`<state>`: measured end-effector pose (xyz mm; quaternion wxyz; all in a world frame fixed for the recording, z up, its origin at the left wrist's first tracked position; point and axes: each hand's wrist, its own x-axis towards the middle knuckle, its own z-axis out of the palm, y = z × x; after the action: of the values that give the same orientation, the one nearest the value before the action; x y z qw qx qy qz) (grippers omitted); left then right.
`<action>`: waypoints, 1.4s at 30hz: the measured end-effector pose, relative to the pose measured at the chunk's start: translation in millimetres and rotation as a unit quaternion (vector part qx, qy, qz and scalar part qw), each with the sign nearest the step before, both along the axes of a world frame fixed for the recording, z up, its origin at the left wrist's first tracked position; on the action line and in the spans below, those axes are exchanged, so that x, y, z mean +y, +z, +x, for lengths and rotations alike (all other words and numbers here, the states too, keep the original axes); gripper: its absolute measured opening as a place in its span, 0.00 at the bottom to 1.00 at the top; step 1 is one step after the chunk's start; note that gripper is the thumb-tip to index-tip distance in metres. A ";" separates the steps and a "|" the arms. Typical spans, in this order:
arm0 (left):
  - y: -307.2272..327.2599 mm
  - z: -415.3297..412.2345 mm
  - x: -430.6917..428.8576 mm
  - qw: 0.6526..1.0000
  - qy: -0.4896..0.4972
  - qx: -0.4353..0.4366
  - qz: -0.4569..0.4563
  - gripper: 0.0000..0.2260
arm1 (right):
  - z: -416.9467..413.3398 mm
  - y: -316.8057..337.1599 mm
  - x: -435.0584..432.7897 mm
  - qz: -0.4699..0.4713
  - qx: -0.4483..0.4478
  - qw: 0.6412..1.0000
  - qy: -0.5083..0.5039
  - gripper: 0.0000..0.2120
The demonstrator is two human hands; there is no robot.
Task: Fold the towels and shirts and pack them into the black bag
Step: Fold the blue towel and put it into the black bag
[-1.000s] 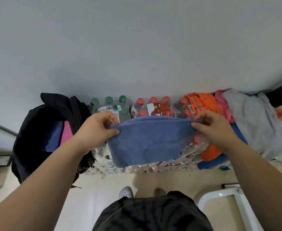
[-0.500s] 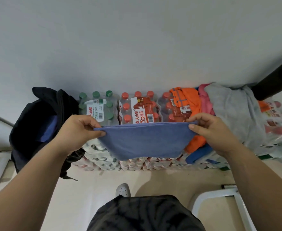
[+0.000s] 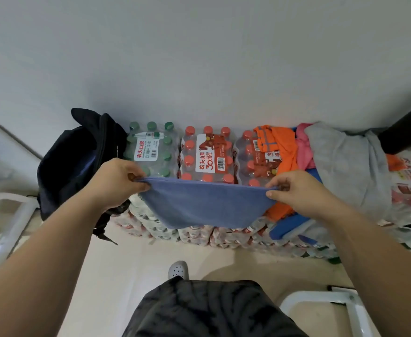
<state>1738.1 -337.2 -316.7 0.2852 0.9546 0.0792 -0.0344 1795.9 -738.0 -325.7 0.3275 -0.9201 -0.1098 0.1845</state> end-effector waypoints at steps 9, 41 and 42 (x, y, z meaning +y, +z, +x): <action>-1.5 -6.1 17.1 0.923 0.254 -0.008 -0.290 0.01 | 7.3 14.5 46.3 0.154 0.099 0.975 -0.125 0.05; -50.1 235.0 58.0 0.866 0.216 0.029 -0.450 0.06 | 211.5 -25.8 138.5 0.292 0.133 0.876 -0.360 0.05; -49.0 238.5 59.6 0.866 0.214 0.019 -0.451 0.06 | 216.2 -24.8 137.6 0.303 0.120 0.876 -0.356 0.04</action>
<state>1976.6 -277.6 -365.7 0.6831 0.6810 0.2627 -0.0222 2012.1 -600.4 -350.5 0.6442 -0.7239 0.2144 0.1224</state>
